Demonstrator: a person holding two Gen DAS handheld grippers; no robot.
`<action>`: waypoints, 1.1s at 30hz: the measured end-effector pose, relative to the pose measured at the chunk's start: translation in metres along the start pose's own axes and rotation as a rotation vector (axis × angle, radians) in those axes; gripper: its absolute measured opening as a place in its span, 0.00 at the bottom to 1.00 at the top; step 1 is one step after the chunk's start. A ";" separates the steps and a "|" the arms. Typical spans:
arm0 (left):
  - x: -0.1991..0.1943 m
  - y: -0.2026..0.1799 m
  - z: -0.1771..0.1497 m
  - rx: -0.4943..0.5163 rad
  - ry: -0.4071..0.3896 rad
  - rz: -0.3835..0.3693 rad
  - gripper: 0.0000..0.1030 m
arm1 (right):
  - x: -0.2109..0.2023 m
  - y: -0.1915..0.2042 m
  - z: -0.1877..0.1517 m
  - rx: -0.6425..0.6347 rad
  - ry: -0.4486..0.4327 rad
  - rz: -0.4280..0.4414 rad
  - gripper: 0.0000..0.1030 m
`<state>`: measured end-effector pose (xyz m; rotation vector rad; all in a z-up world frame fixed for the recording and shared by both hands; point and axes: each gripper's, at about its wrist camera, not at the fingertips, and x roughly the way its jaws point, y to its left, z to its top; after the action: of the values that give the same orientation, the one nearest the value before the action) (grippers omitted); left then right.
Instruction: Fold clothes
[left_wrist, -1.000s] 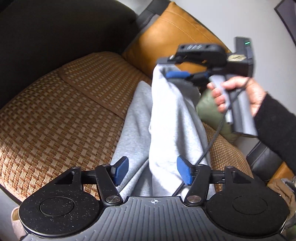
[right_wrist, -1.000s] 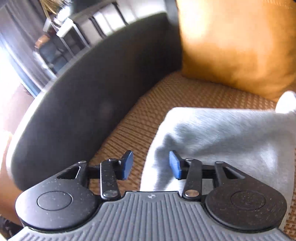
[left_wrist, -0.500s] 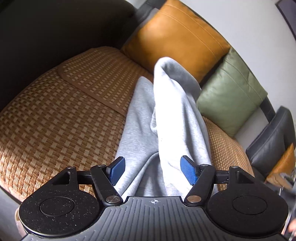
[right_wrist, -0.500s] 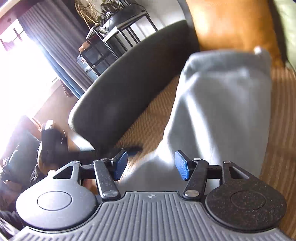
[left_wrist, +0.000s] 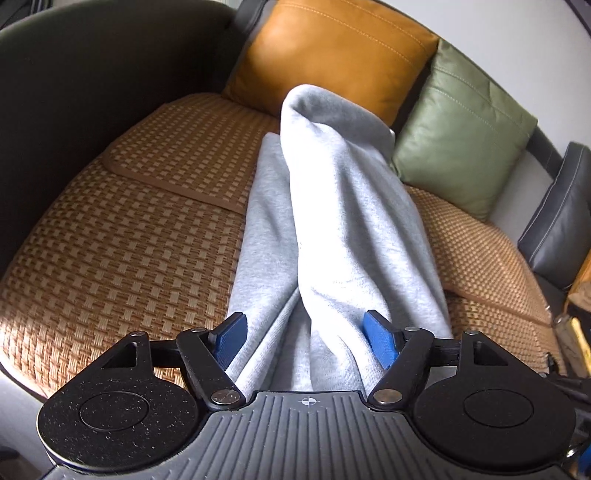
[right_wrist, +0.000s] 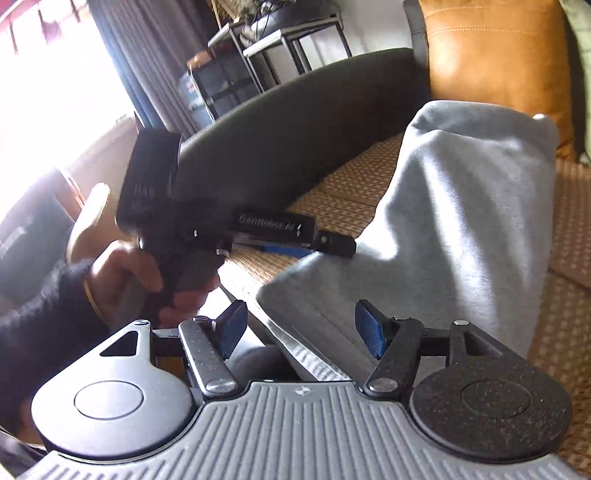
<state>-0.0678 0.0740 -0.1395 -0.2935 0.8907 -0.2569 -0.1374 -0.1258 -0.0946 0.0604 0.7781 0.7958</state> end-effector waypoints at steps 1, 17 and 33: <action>0.004 -0.001 0.002 0.004 0.007 -0.001 0.79 | 0.005 0.007 -0.005 -0.032 0.009 -0.020 0.69; 0.043 0.018 0.034 0.018 0.113 -0.076 0.13 | 0.055 0.035 -0.017 -0.247 0.037 -0.222 0.21; 0.024 0.088 0.011 -0.146 0.018 -0.106 0.35 | 0.090 0.050 -0.029 -0.320 0.099 -0.015 0.65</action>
<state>-0.0358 0.1497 -0.1816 -0.4749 0.9147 -0.2933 -0.1475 -0.0371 -0.1543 -0.2727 0.7346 0.9055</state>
